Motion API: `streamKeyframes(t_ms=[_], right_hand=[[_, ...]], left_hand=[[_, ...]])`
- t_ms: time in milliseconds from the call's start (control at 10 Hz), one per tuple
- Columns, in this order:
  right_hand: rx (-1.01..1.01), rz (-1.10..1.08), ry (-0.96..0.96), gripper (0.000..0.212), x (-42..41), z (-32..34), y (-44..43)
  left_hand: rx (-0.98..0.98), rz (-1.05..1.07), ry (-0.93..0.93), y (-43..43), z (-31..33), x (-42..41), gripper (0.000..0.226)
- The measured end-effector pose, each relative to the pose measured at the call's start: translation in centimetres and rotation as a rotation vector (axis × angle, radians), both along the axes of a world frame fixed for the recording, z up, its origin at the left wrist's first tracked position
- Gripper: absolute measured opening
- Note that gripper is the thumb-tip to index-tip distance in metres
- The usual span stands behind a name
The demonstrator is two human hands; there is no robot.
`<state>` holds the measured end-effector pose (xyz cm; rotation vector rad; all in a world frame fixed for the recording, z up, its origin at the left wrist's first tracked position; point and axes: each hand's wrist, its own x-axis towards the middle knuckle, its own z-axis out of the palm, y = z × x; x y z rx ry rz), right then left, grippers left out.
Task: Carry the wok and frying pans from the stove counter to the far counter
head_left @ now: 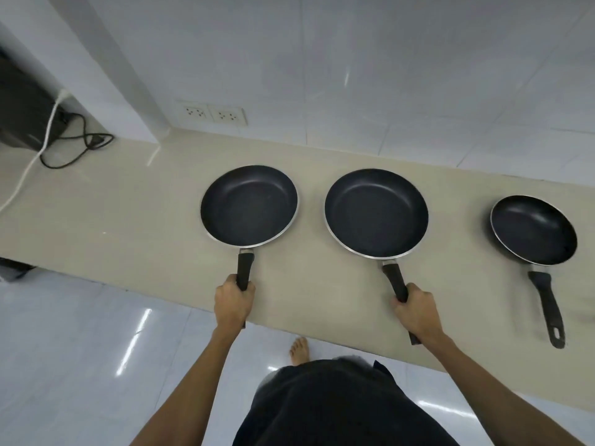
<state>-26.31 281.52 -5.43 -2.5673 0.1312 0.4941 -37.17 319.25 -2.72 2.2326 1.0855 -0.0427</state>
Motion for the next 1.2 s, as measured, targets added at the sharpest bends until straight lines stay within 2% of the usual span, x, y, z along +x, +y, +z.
streamKeyframes(t_ms=[600,800,900,1000,1100,1200], right_hand=[[-0.054,-0.038,0.059,0.025,-0.6,1.3,3.7],[-0.052,-0.009,0.084,0.037,-1.0,2.4,3.6],[-0.056,0.029,0.103,0.048,-1.3,2.8,3.2],[-0.023,0.079,0.108,0.052,-1.7,3.5,2.4],[0.024,0.086,0.078,0.058,-1.8,3.9,1.1],[0.049,0.113,0.061,0.064,-1.6,5.0,-0.8]], left_hand=[[-0.061,-0.06,0.079,1.8,-0.9,0.4,0.031],[-0.087,-0.127,0.099,2.2,-0.7,0.1,0.035],[-0.058,-0.154,0.123,2.2,-0.3,0.2,0.043],[-0.035,-0.146,0.118,1.9,1.0,0.2,0.062],[0.071,-0.168,0.079,1.2,1.9,0.0,0.07],[0.236,-0.282,0.018,-0.3,3.5,0.1,0.067]])
